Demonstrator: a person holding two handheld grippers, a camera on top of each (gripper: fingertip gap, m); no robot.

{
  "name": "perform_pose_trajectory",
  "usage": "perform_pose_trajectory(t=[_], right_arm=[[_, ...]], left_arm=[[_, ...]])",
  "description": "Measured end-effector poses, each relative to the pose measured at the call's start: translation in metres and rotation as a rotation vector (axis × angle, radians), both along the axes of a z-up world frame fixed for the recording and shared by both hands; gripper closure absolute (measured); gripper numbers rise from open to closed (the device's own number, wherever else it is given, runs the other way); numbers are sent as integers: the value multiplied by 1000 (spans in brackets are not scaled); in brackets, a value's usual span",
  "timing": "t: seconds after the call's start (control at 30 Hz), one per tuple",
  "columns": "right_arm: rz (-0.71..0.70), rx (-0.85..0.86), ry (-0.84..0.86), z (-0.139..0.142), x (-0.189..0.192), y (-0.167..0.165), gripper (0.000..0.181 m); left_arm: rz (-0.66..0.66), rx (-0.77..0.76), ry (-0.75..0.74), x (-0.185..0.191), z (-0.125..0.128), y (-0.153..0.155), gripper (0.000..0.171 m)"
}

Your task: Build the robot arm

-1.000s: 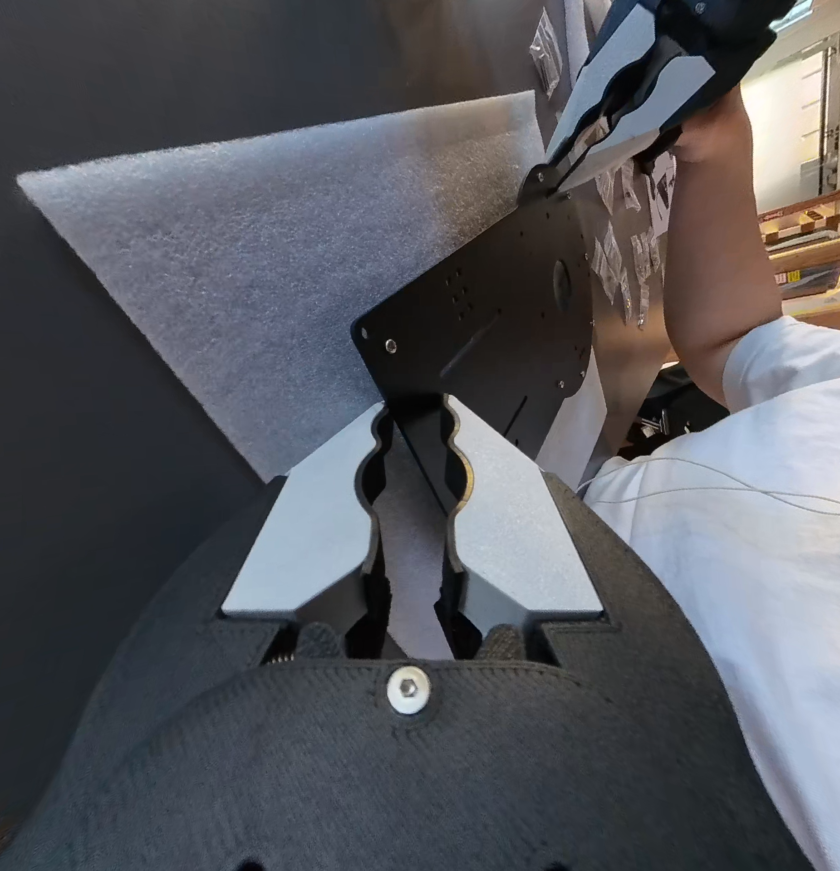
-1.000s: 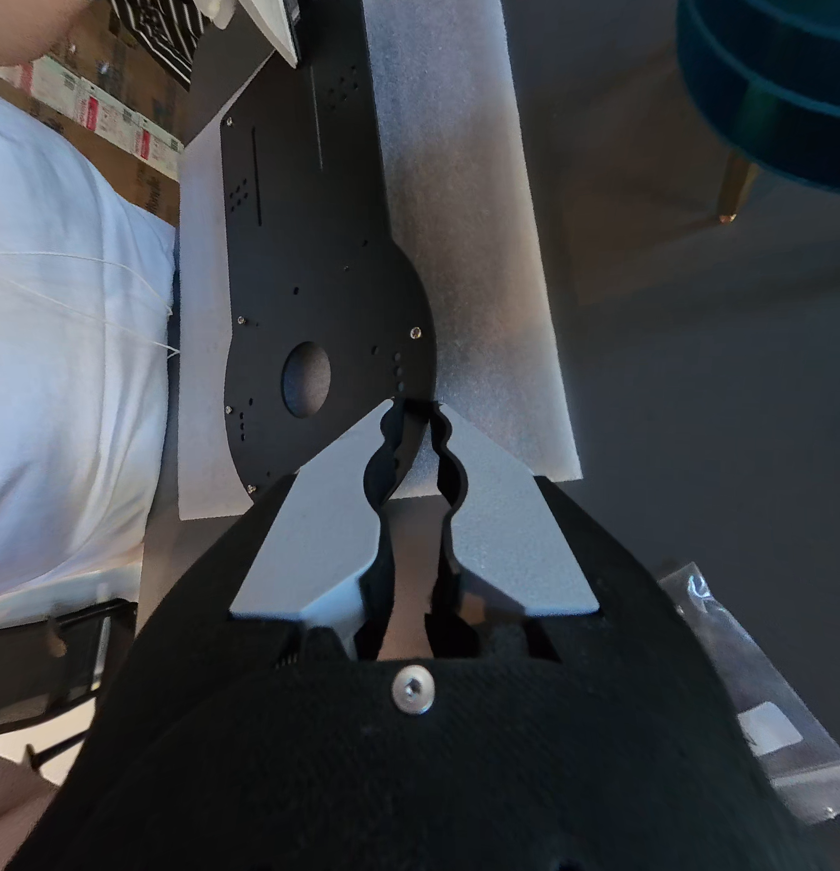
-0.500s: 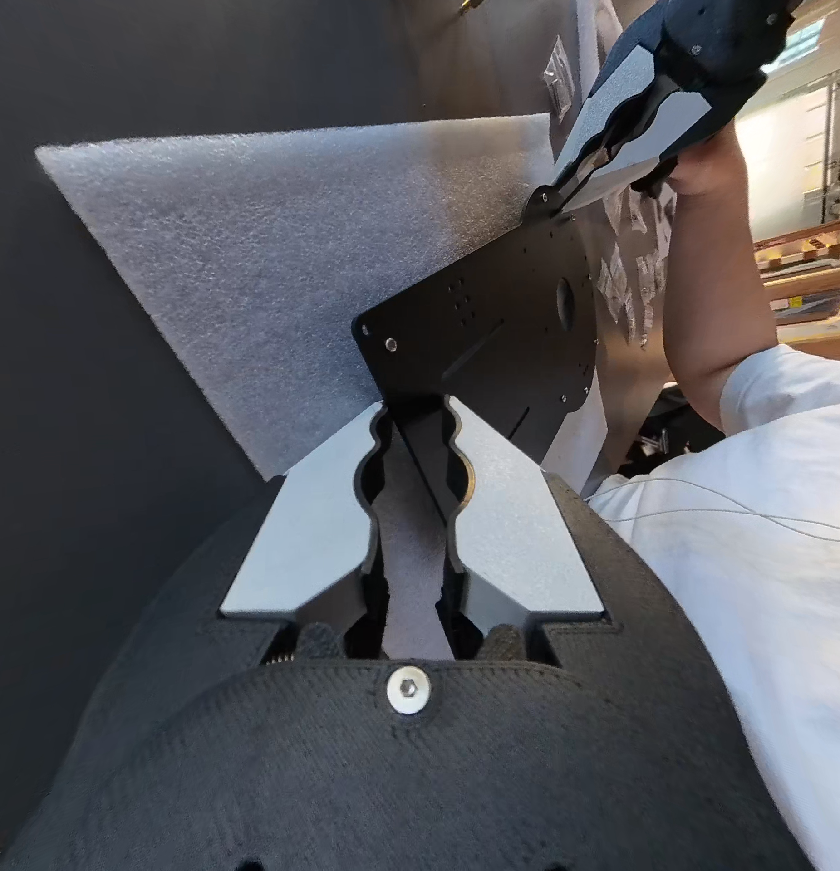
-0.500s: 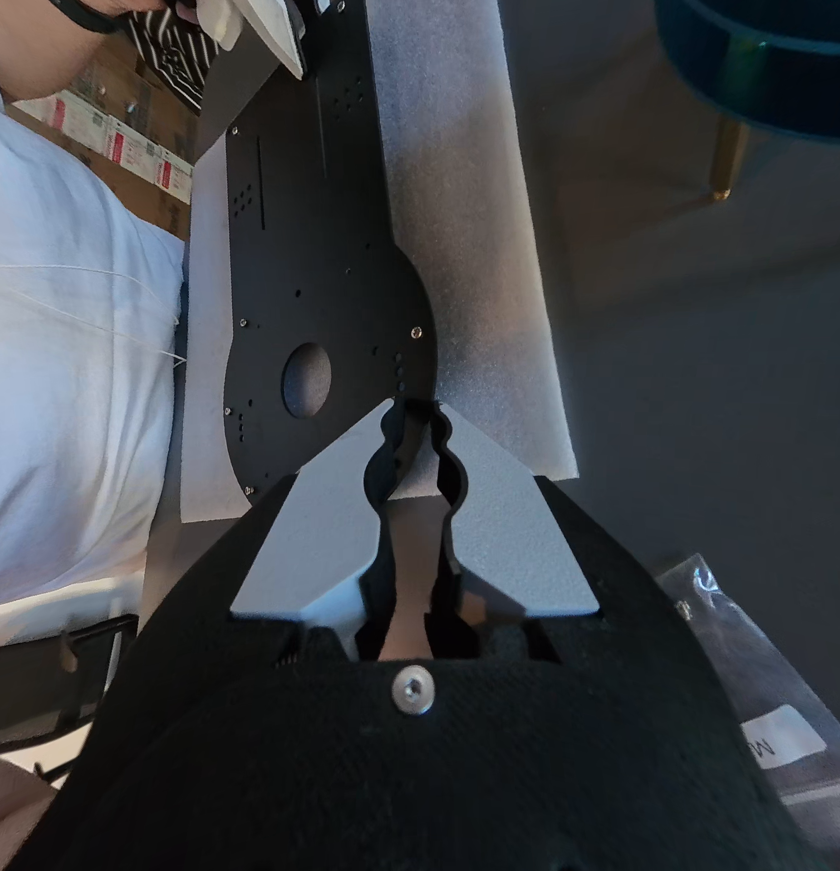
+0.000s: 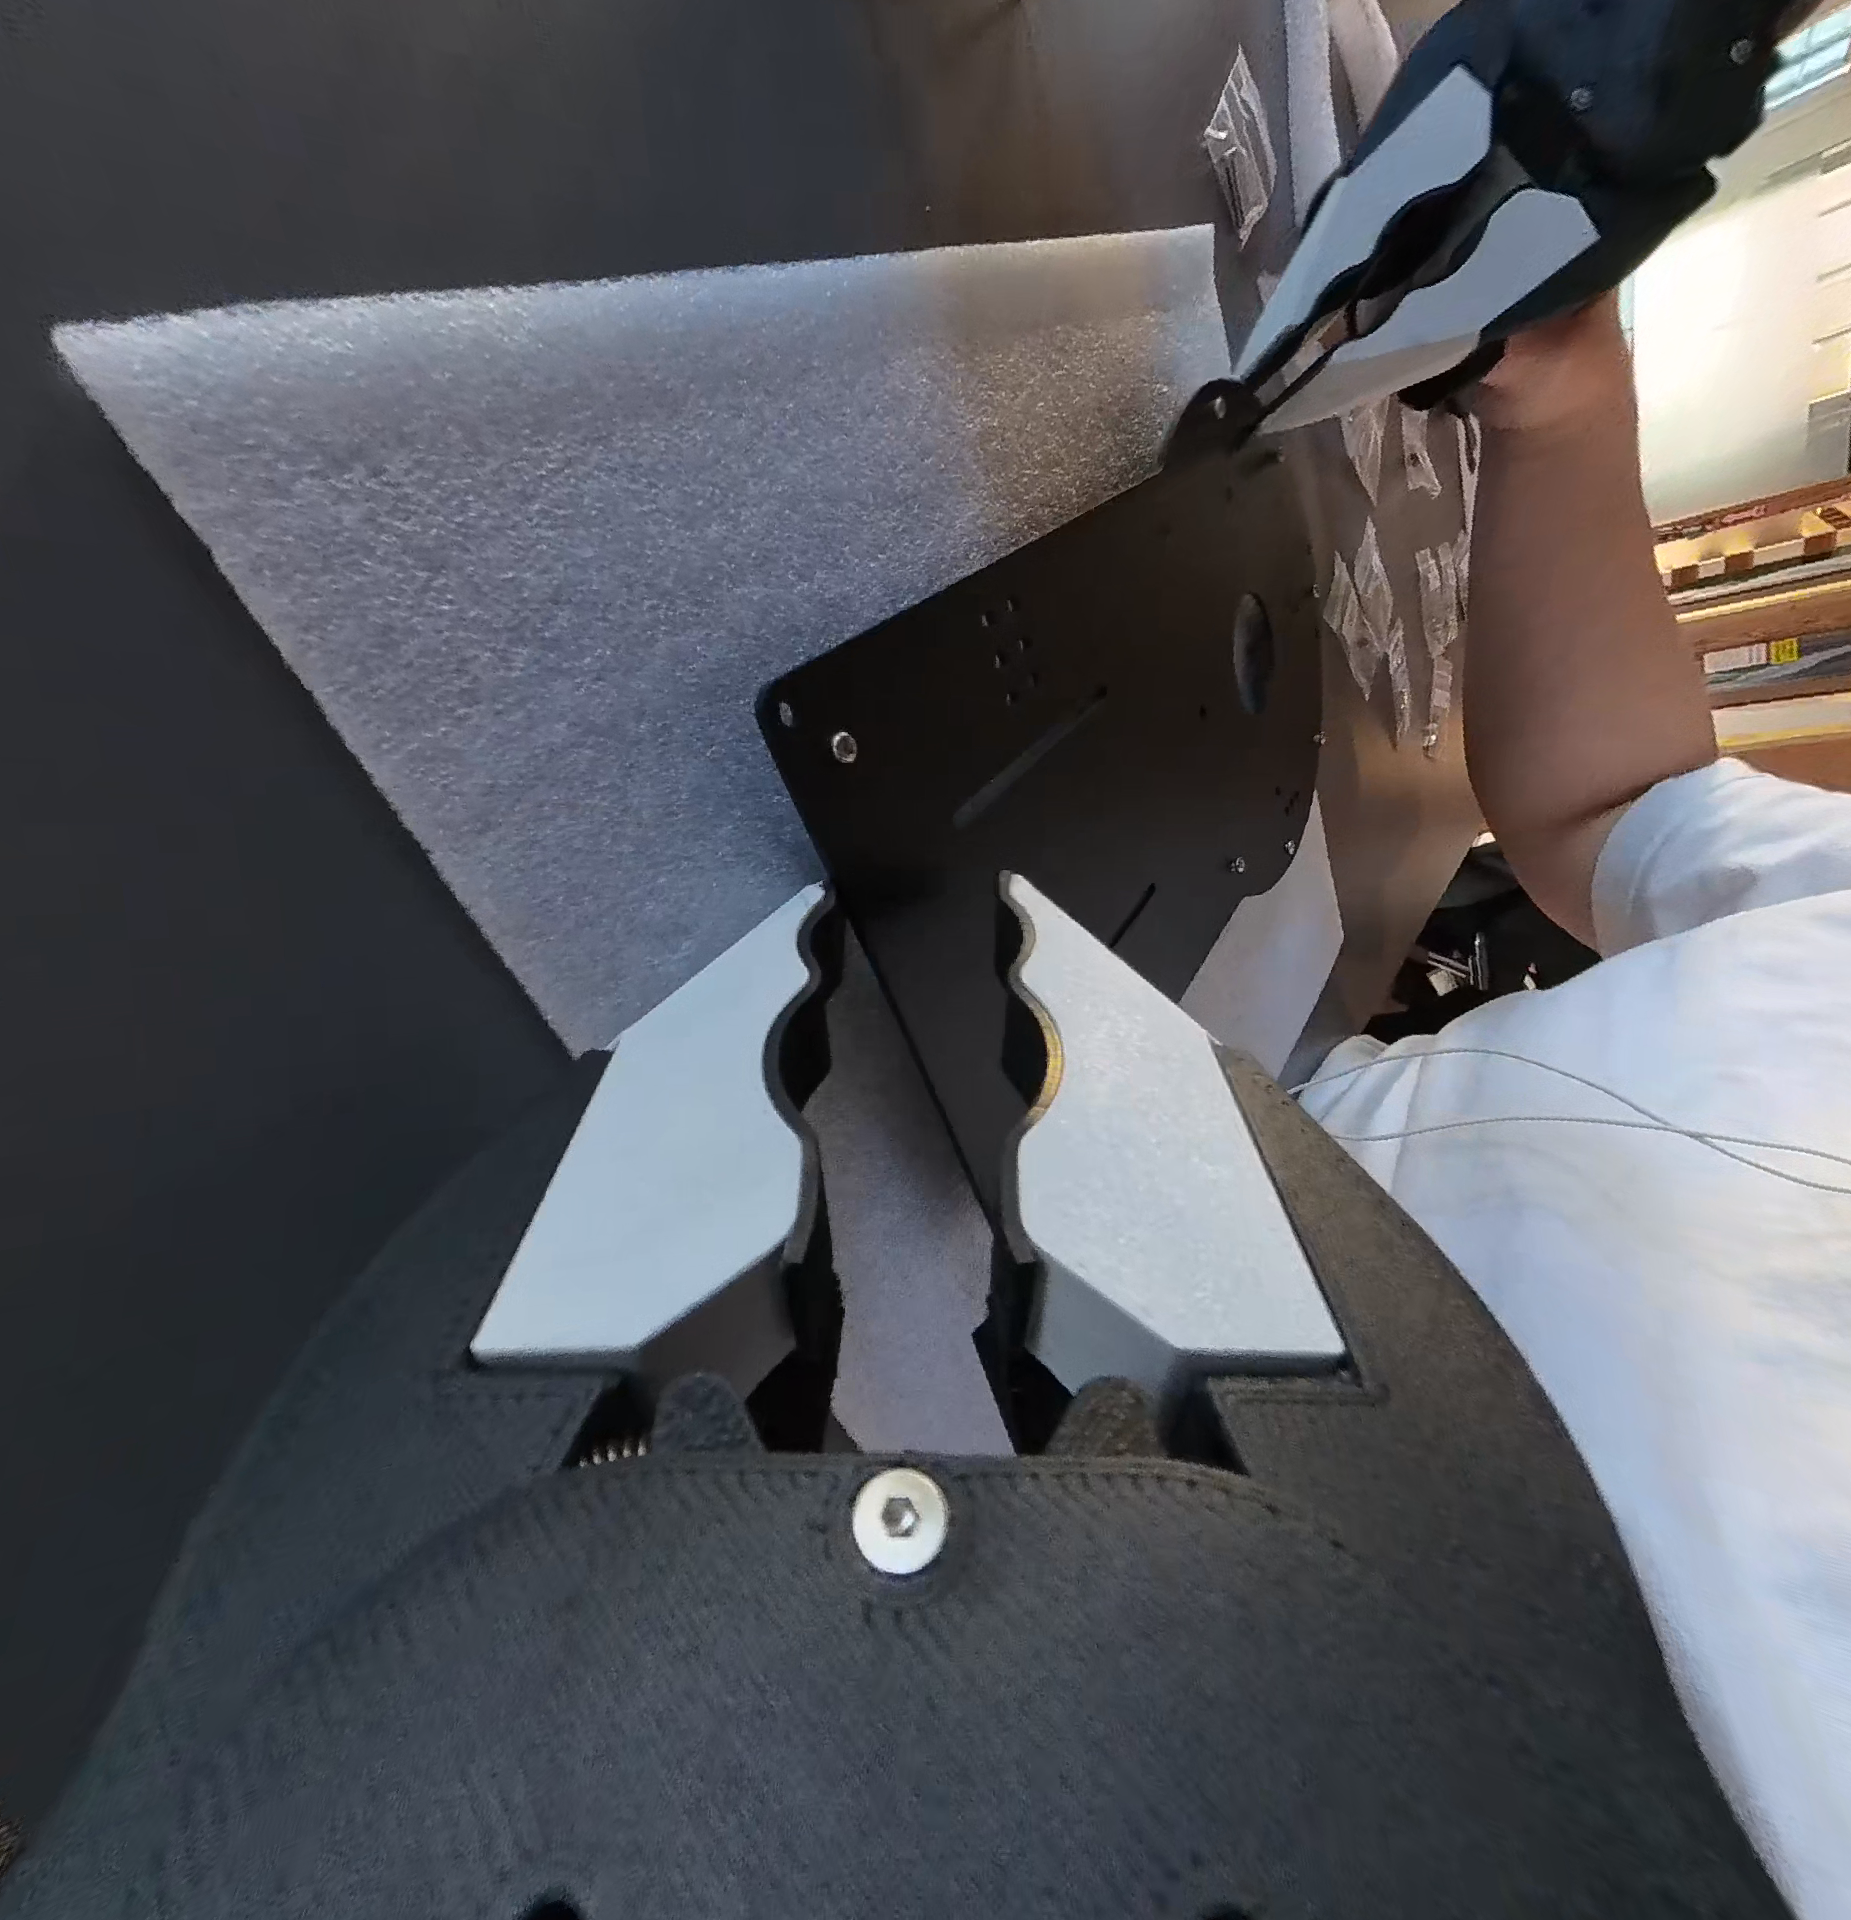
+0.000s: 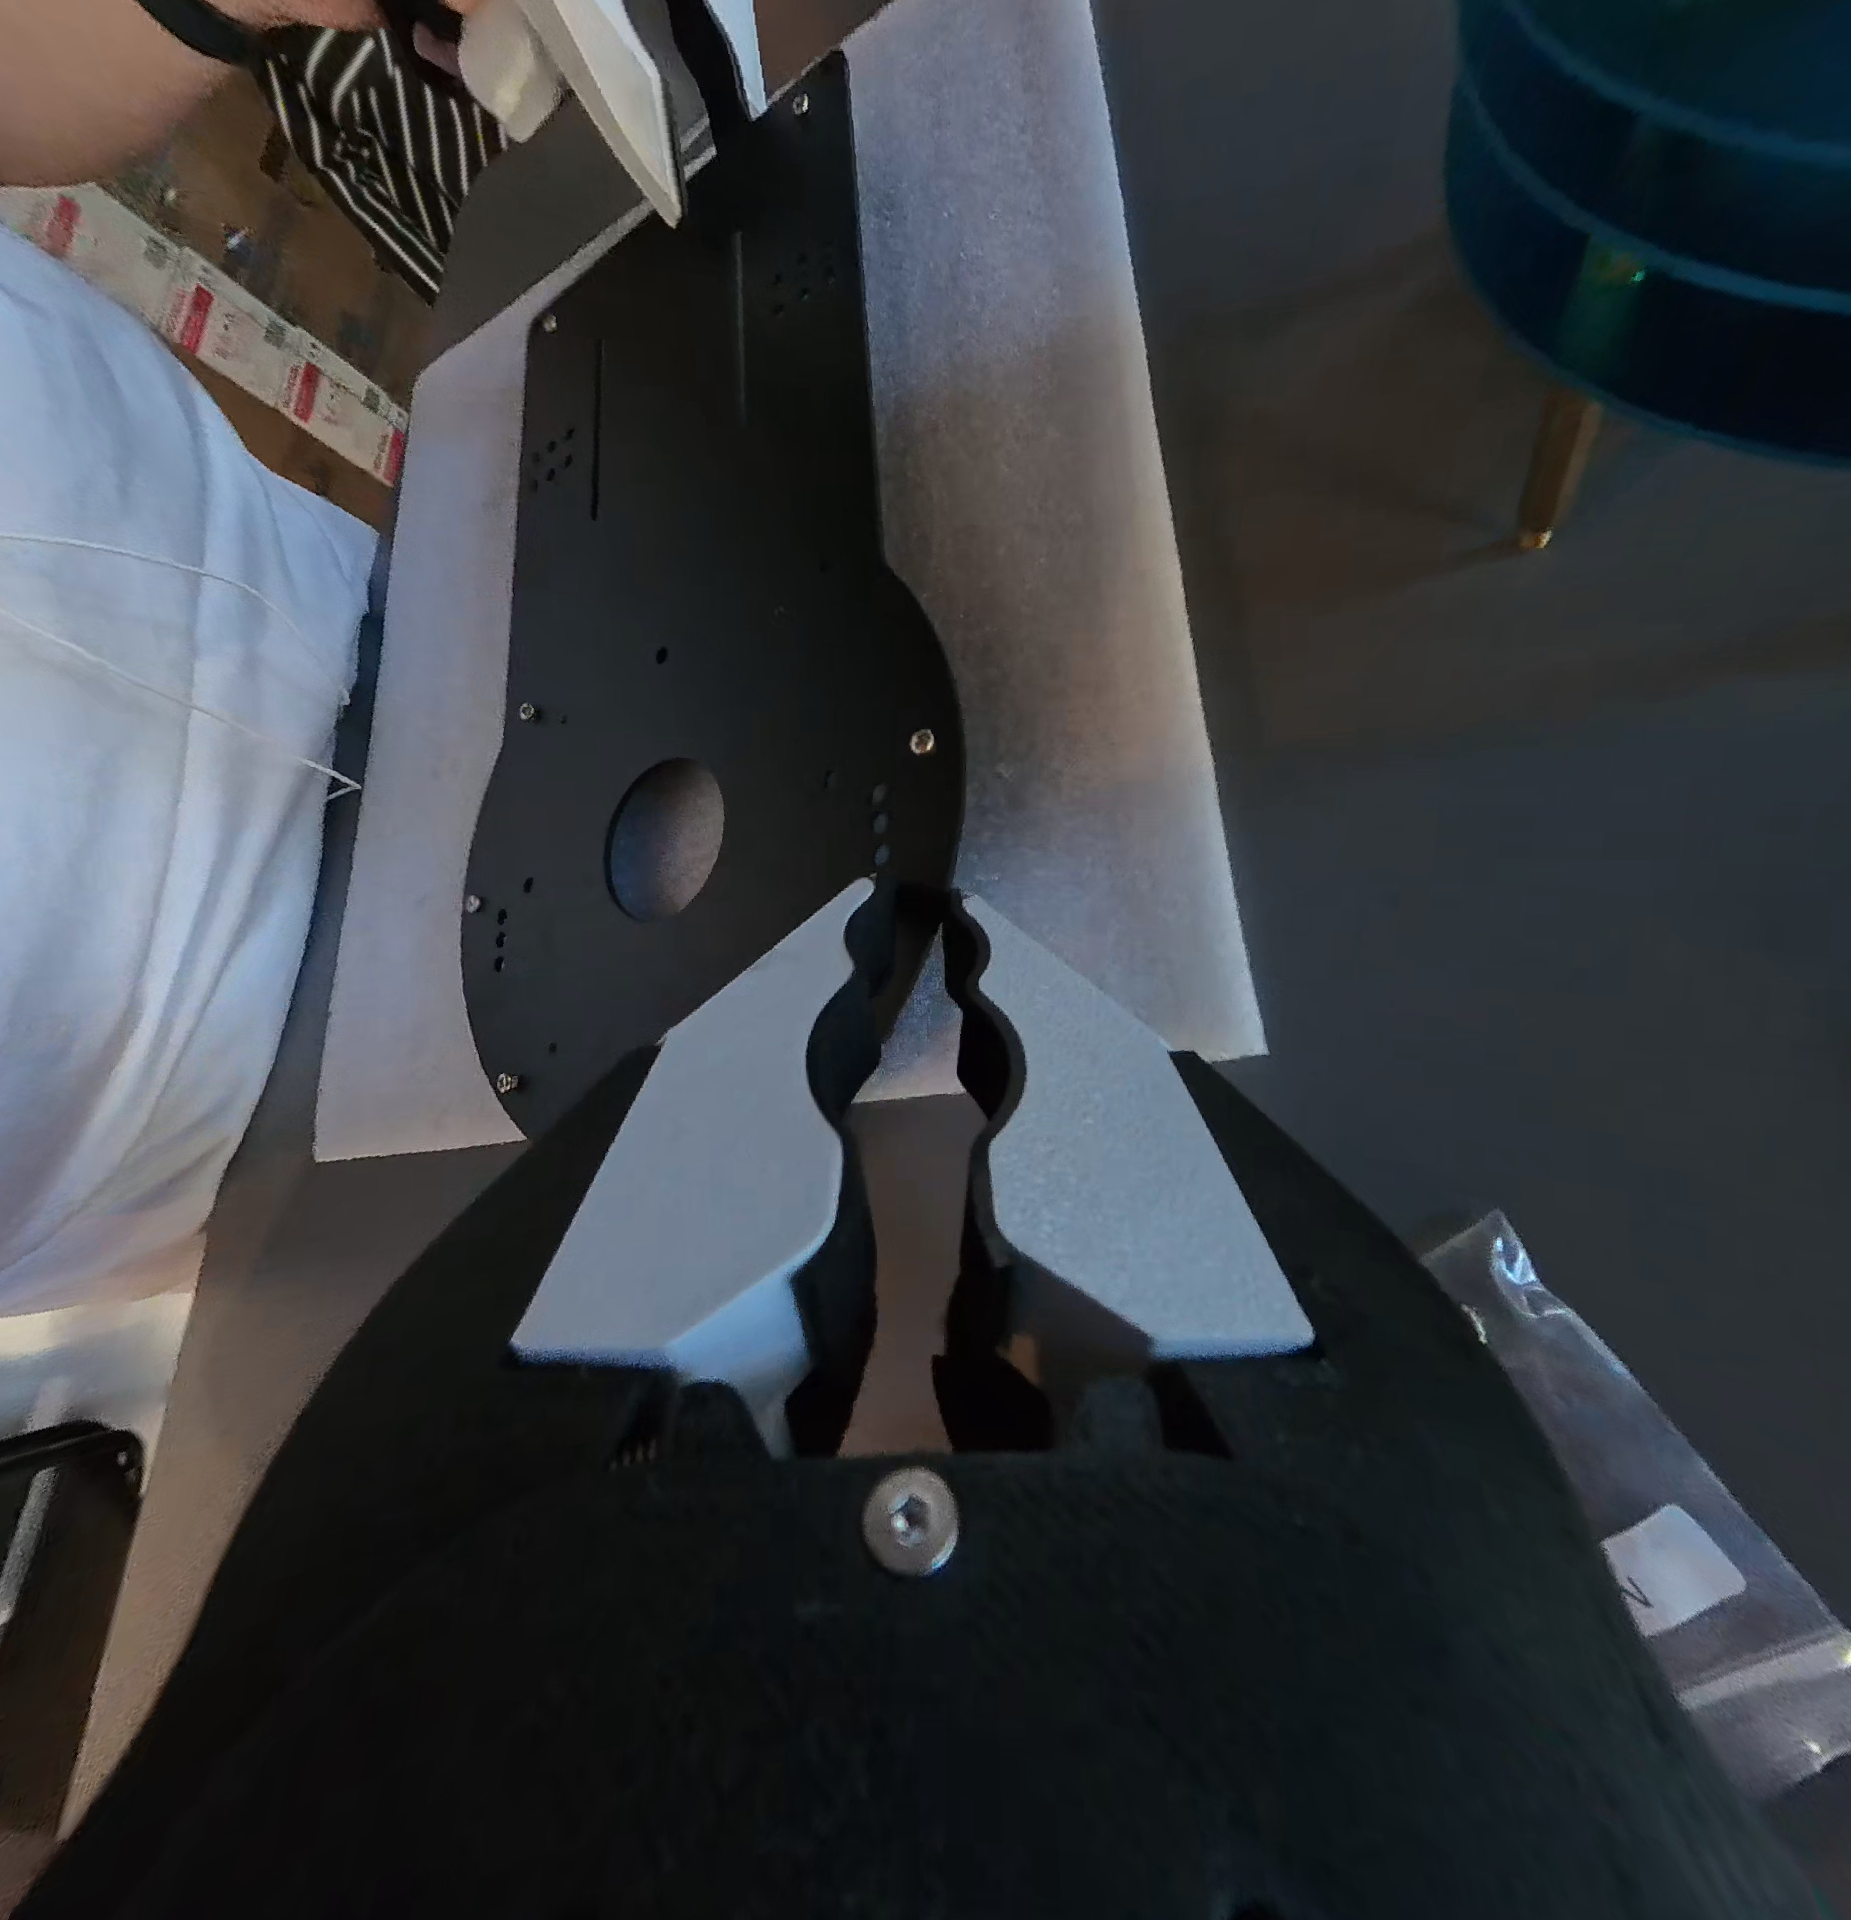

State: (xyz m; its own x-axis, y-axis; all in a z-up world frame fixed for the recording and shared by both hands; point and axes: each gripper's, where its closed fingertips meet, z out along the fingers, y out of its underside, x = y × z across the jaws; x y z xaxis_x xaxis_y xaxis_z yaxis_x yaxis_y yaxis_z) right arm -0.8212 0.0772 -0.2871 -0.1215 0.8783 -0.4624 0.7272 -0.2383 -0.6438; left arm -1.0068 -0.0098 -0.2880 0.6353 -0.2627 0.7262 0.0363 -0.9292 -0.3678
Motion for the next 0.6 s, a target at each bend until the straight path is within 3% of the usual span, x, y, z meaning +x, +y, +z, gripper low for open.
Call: perform_pose_trajectory(t=[0.37,0.5,0.53,0.6], right_arm=[[-33,59,8,-2,1,9,181],[-64,-1,43,7,-2,9,181],[-80,13,57,10,-4,11,179],[-76,97,41,12,-9,11,156]], left_arm=[[20,-84,-1,-1,1,-2,142],[23,-96,-7,-2,-1,-1,148],[26,-101,-12,-2,-1,-1,148],[26,-102,-14,-2,-1,-1,148]])
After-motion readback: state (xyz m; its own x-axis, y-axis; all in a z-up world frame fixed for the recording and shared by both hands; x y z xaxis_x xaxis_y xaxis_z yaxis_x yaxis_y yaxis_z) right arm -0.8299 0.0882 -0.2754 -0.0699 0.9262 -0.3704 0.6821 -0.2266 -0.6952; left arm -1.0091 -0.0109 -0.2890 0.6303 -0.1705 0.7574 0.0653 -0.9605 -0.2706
